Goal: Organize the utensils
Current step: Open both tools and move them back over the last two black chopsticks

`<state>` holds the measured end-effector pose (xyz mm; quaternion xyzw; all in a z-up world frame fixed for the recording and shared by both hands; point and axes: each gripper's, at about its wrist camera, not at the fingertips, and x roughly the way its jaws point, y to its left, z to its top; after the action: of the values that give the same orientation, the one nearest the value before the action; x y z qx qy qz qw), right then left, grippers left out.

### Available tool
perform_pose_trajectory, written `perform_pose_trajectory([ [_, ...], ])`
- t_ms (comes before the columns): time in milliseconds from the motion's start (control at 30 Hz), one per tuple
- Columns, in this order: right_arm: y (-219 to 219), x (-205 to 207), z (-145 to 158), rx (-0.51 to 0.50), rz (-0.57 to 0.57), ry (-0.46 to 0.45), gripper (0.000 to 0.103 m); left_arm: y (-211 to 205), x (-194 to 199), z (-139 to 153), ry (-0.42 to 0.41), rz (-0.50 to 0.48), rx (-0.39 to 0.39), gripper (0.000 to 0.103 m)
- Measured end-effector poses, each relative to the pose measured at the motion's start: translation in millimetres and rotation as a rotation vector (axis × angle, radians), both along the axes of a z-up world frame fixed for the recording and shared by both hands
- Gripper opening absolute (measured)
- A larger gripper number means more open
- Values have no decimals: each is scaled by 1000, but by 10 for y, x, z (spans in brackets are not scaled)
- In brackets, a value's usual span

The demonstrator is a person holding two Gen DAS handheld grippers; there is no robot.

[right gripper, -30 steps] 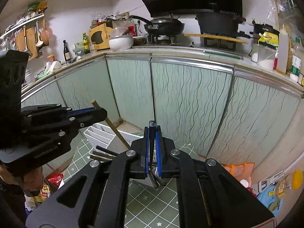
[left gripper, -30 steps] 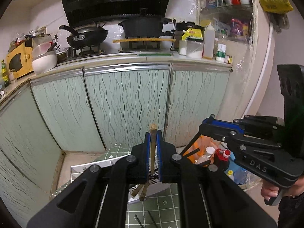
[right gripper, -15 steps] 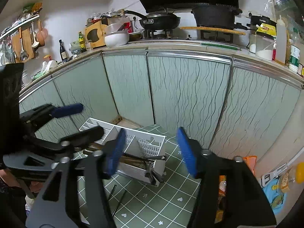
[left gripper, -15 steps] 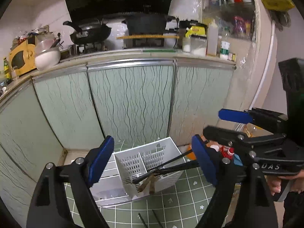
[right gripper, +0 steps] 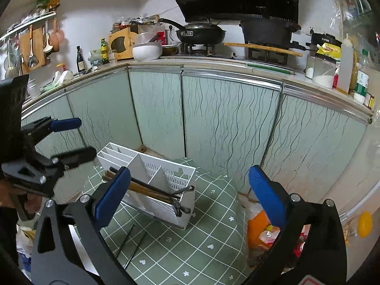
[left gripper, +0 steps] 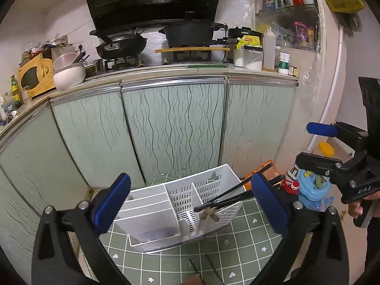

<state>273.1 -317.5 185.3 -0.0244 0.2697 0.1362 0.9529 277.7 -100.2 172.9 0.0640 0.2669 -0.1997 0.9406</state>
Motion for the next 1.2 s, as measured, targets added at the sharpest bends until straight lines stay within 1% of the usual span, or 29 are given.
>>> perform_pose_trajectory([
  [133, -15, -153, -29, 1, -16, -11, 96, 78, -137, -1, -6, 13, -13, 99],
  [233, 1, -282, -85, -4, -23, -14, 96, 117, -268, -45, -13, 29, -4, 99],
  [300, 30, -389, -148, -7, -19, -11, 96, 152, -383, -98, -14, 26, -8, 99],
  [467, 100, -631, -320, -24, -22, -4, 96, 243, -678, -278, -11, 62, -3, 99],
  [667, 229, -983, -592, -54, -18, -1, 96, 333, -989, -496, -7, 87, 3, 99],
  [767, 282, -1097, -707, -58, -21, 2, 96, 370, -1131, -591, -10, 99, -1, 99],
  [933, 355, -1279, -993, -63, -26, 26, 96, 405, -1354, -797, -13, 118, -1, 99],
  [1067, 390, -1401, -1224, -72, -40, 36, 96, 410, -1504, -1045, 1, 127, 24, 99],
  [1200, 445, -1510, -1521, -85, -54, 56, 96, 458, -1613, -1275, 18, 137, 19, 99],
])
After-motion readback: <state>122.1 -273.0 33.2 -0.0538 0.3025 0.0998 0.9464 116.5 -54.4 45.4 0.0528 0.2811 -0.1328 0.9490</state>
